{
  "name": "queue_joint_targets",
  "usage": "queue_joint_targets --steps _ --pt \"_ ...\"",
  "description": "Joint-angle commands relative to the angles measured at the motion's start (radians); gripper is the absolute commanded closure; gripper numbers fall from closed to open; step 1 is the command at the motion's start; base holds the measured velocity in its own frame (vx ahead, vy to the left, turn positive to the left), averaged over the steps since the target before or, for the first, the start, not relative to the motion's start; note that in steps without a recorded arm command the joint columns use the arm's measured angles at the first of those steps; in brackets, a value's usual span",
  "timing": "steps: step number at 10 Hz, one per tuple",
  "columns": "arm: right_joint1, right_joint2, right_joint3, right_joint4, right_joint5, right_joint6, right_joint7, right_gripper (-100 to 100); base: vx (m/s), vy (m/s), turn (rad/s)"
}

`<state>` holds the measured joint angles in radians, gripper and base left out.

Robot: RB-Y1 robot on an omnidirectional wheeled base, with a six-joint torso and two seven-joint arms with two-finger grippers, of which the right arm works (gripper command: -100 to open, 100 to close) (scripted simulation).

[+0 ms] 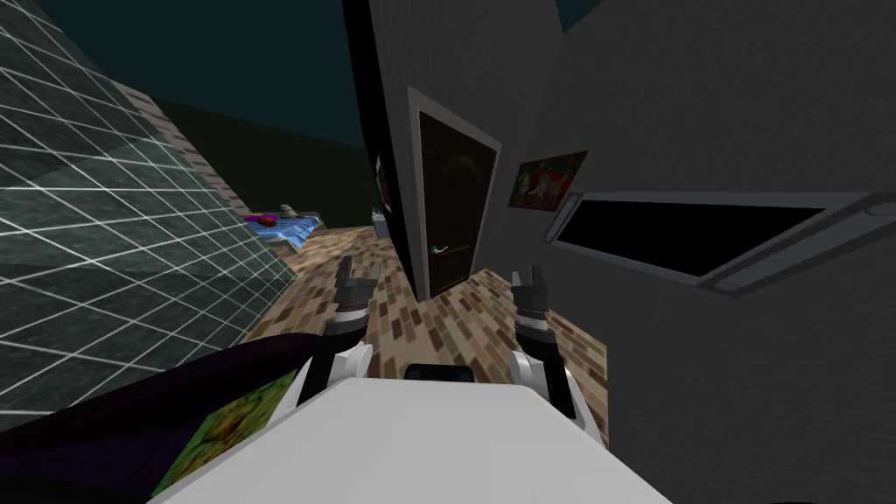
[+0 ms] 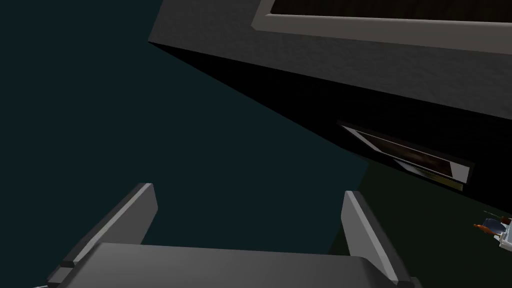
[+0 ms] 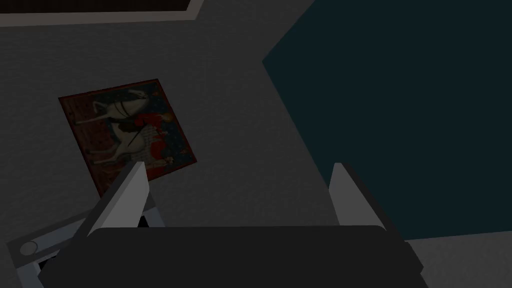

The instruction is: Pull the door open

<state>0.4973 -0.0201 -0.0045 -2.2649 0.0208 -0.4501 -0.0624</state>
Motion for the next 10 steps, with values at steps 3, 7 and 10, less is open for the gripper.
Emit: queue_joint_targets --steps 3,7,10 --pt "-0.025 -0.019 0.005 0.066 -0.003 -0.012 -0.008 -100 0.072 0.005 0.082" --pt "-0.058 -0.043 0.012 0.154 -0.008 -0.027 -0.019 -100 0.078 0.011 0.084" --pt "-0.09 -0.065 0.018 0.239 -0.012 -0.042 -0.029 -100 0.092 -0.003 0.112"
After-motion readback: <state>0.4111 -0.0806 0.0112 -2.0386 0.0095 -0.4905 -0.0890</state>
